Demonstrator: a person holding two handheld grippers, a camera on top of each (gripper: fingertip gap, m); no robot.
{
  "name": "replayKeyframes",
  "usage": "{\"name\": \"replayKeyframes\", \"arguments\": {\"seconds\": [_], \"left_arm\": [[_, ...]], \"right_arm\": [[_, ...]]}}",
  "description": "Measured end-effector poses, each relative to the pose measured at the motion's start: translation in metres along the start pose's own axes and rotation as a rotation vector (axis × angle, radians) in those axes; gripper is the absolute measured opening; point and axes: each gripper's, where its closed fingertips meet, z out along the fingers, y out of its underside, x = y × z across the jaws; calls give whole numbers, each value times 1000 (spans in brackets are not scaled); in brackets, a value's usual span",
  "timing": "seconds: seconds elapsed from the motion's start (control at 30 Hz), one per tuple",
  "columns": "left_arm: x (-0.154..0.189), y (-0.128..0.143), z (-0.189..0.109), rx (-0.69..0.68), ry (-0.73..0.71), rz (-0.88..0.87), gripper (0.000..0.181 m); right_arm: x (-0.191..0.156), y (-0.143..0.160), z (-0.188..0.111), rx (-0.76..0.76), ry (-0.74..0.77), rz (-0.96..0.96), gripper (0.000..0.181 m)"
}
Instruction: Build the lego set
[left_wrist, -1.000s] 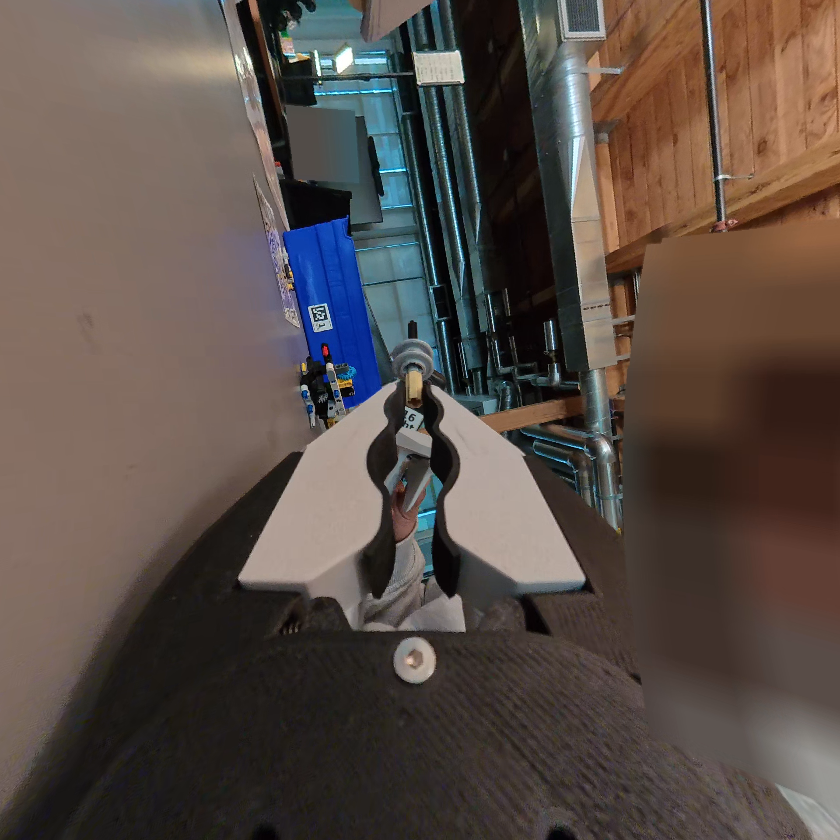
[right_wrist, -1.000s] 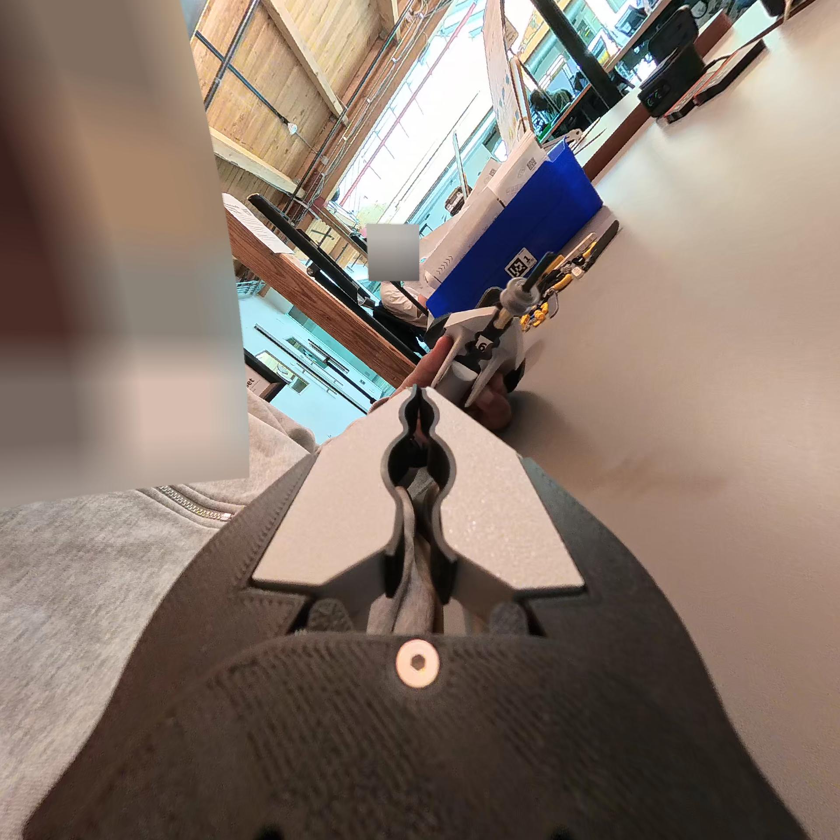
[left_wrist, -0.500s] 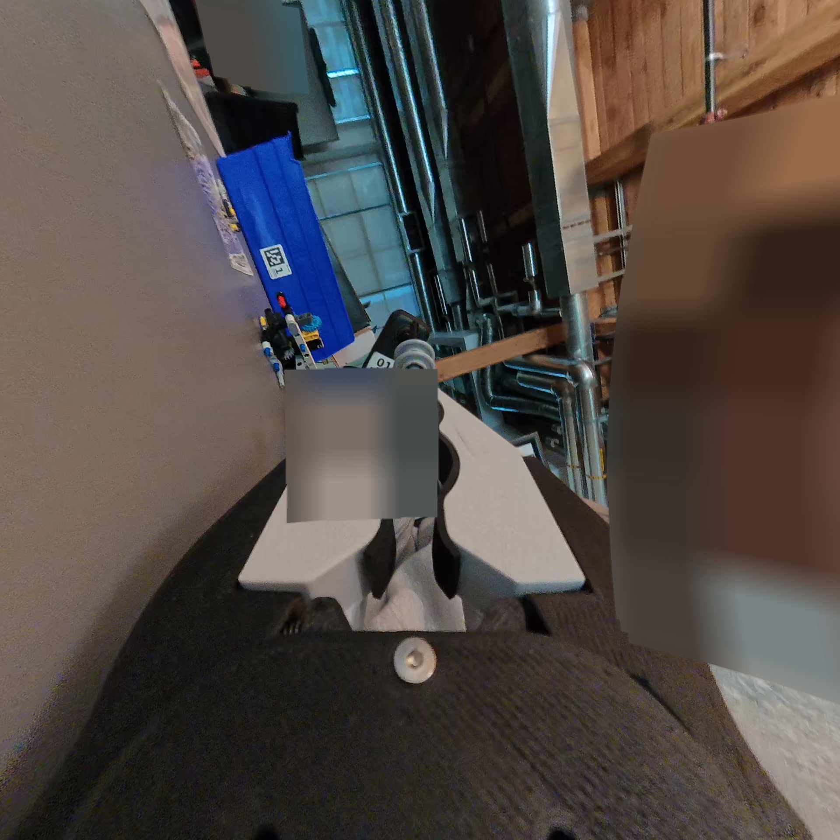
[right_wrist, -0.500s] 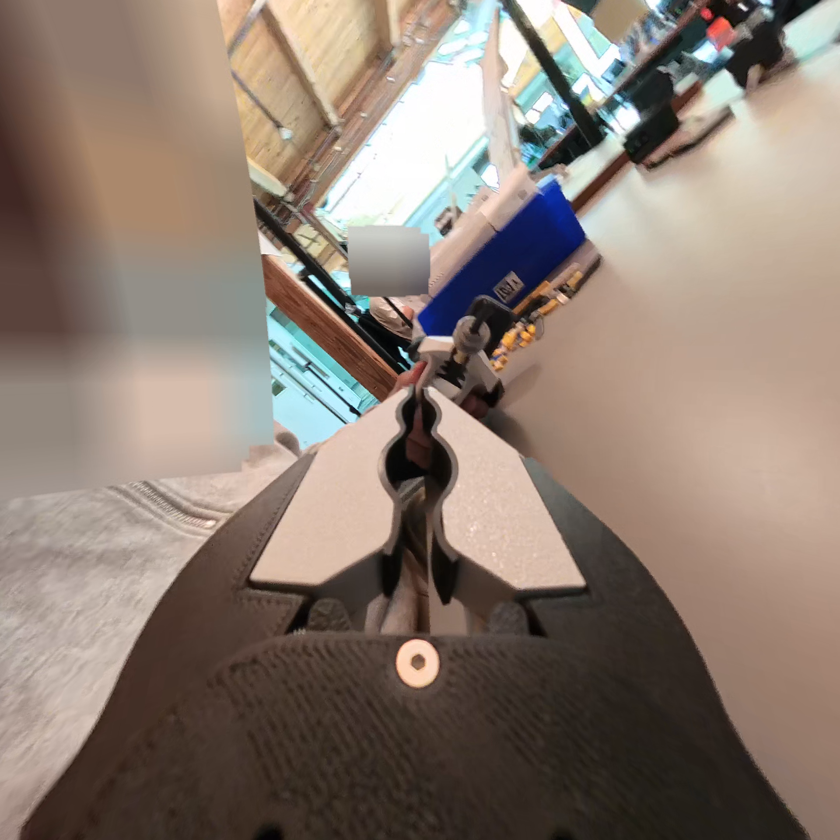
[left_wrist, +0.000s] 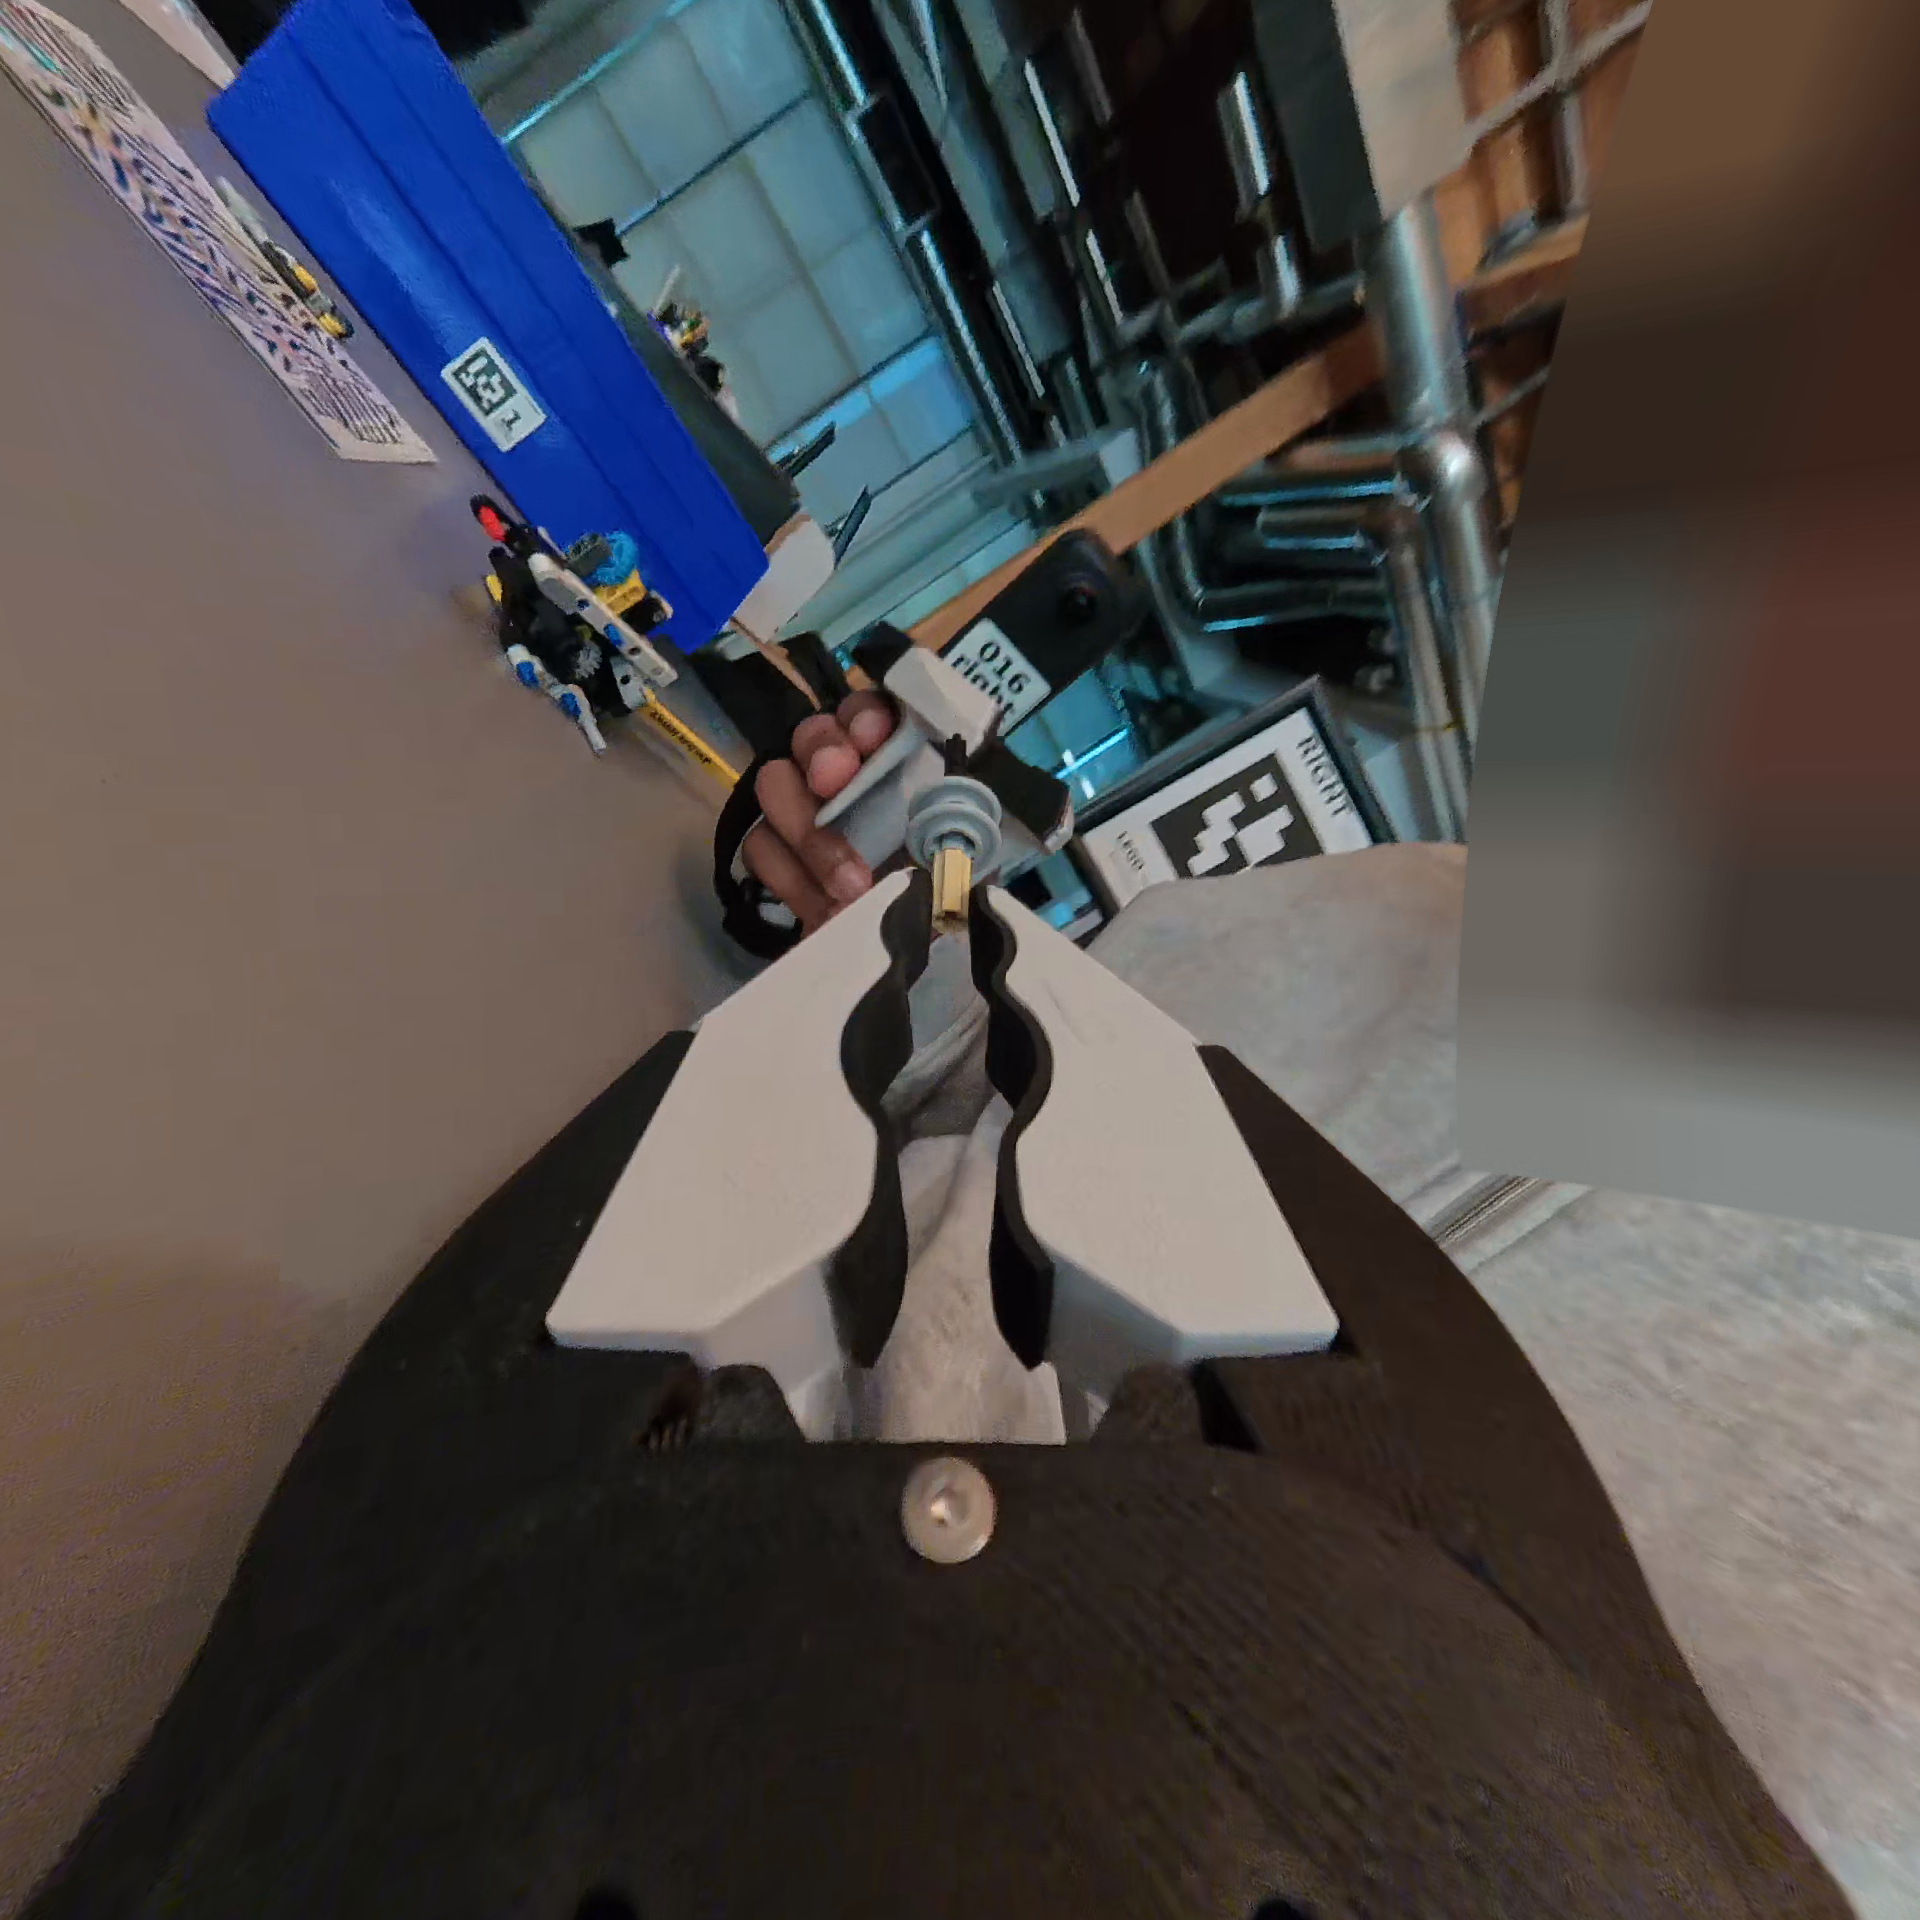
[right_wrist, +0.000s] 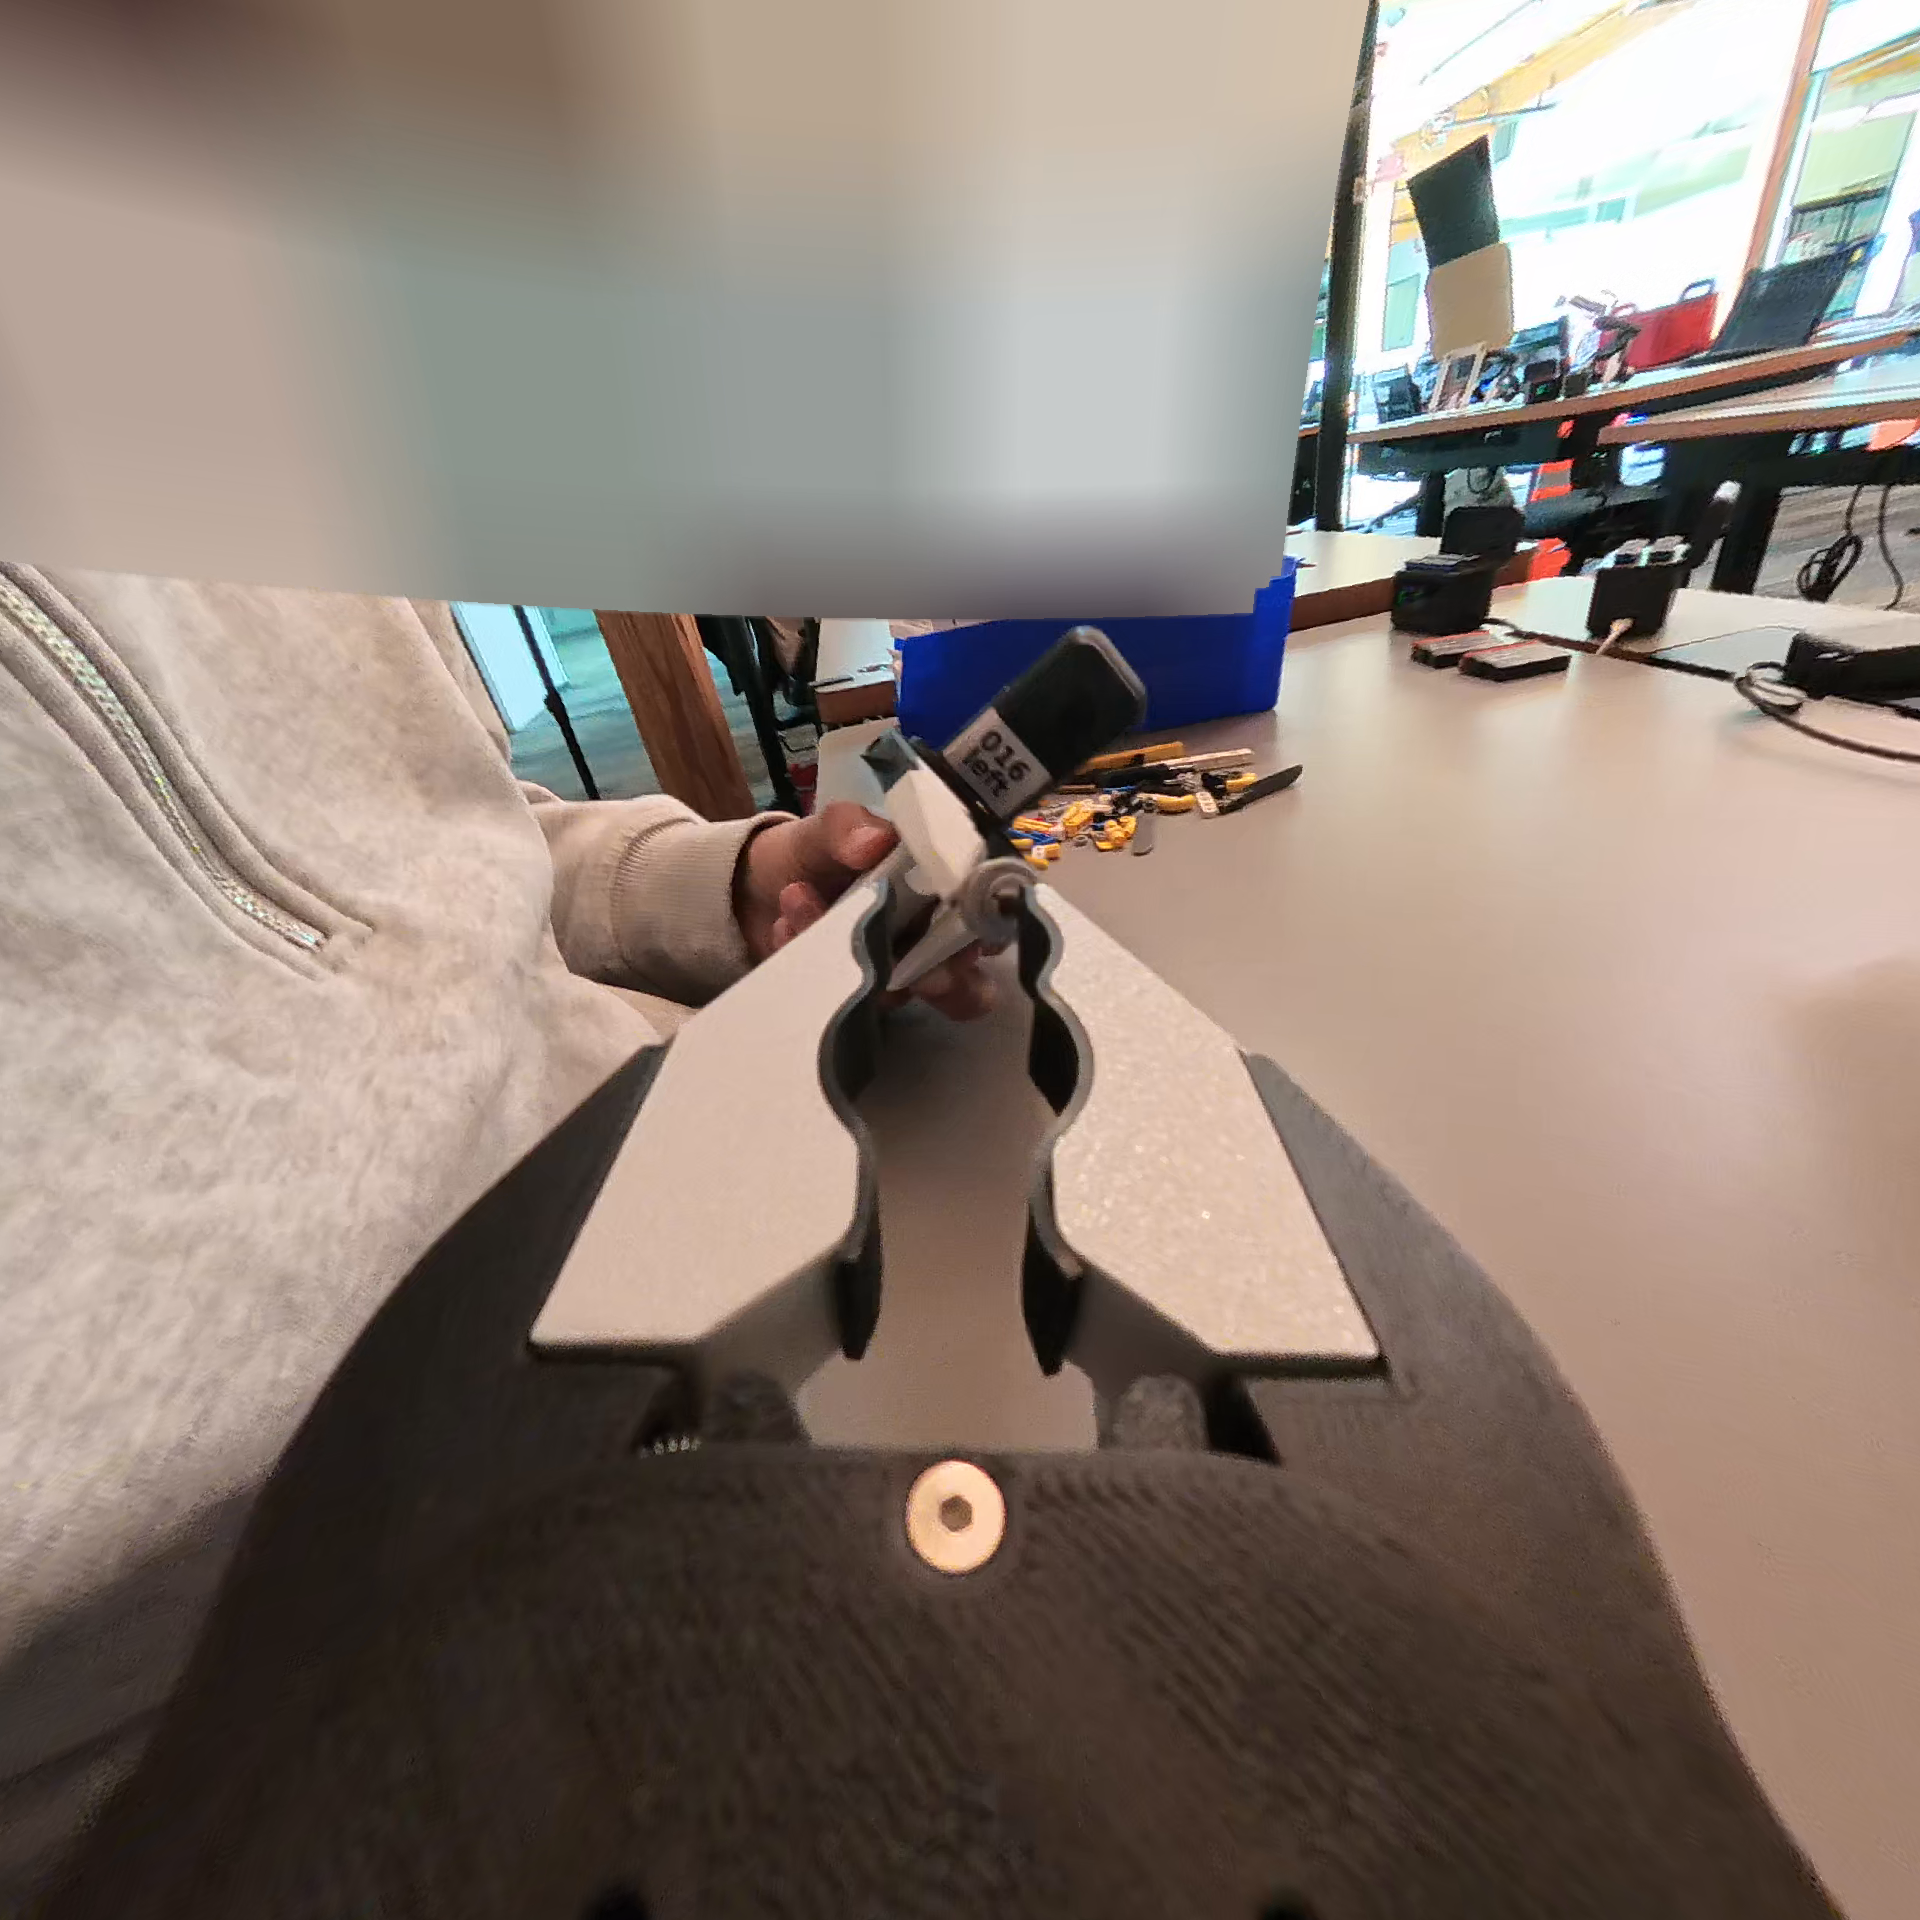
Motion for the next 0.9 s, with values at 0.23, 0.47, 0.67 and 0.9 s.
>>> {"name": "replayKeyframes", "arguments": {"seconds": [0.23, 0.47, 0.67, 0.9], "left_arm": [[2, 10, 4, -75, -36, 100, 3], [-1, 18, 7, -127, -80, 170, 3], [-2, 21, 9, -152, -101, 208, 3], [-5, 22, 8, -159, -119, 217, 3]], "right_arm": [[-1, -2, -3, 3, -11, -13, 25], [-4, 3, -2, -27, -16, -40, 27], [-6, 15, 2, -96, -22, -67, 27], [-7, 25, 5, -157, -13, -95, 26]]}}
